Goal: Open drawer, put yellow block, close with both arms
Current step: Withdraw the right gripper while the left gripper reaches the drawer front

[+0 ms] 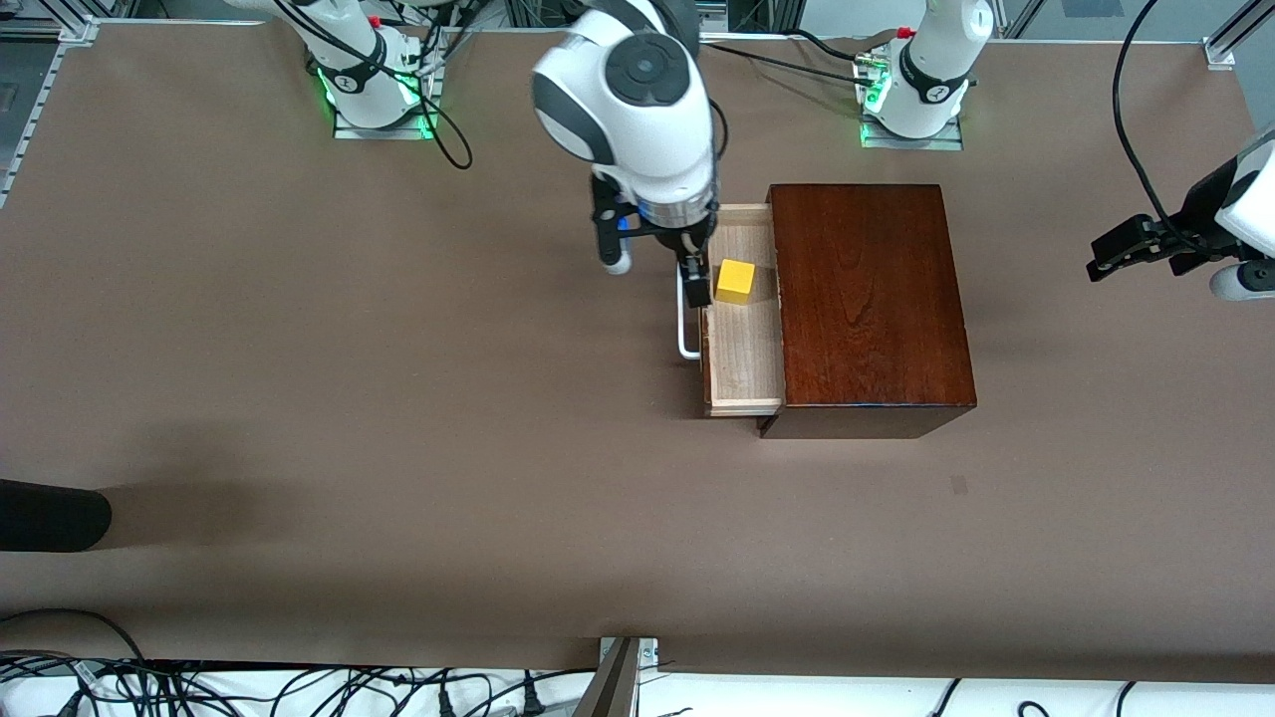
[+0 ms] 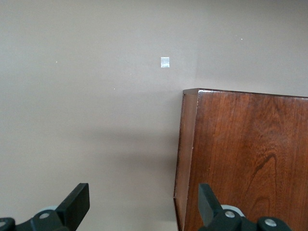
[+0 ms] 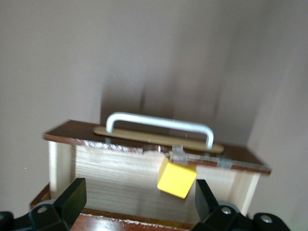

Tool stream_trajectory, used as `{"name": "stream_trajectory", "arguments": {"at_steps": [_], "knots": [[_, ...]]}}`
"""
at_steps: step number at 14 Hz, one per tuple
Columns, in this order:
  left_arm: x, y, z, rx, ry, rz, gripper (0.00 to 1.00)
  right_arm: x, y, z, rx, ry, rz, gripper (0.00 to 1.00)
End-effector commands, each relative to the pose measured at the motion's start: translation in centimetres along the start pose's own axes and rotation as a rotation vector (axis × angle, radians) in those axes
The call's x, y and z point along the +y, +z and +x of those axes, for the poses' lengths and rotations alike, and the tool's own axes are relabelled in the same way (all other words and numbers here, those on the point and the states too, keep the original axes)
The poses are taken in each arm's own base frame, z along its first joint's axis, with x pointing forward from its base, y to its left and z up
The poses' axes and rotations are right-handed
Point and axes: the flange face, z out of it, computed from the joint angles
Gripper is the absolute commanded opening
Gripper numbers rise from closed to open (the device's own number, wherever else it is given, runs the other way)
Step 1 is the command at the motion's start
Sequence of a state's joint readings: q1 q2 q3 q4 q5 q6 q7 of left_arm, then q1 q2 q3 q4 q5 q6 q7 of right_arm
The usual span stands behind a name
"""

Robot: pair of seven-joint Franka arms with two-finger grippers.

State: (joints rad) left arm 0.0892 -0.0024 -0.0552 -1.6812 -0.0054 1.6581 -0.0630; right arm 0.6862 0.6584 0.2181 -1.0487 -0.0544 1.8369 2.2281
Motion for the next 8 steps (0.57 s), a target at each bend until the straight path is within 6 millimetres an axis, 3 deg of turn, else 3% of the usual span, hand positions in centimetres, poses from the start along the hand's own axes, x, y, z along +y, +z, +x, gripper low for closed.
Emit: {"name": "stream_trajectory", "arguments": {"at_steps": [1,5,8], "knots": [[0.5,-0.2,0.2,0.008,0.001,-0.009,1.00,-0.7,-3.0,5.0,0.064,-0.160,-0.053,1.00],[1.0,-0.1,0.1,0.003,0.016,-0.016,1.00,-2.6,-7.3,17.3,0.102,-0.474,-0.125,1.00],[6.0,0.2,-0.5,-0.016,-0.001,-0.035,1.00,-3.4,-10.1,25.4,0.097,-0.662,-0.182,1.00]]}}
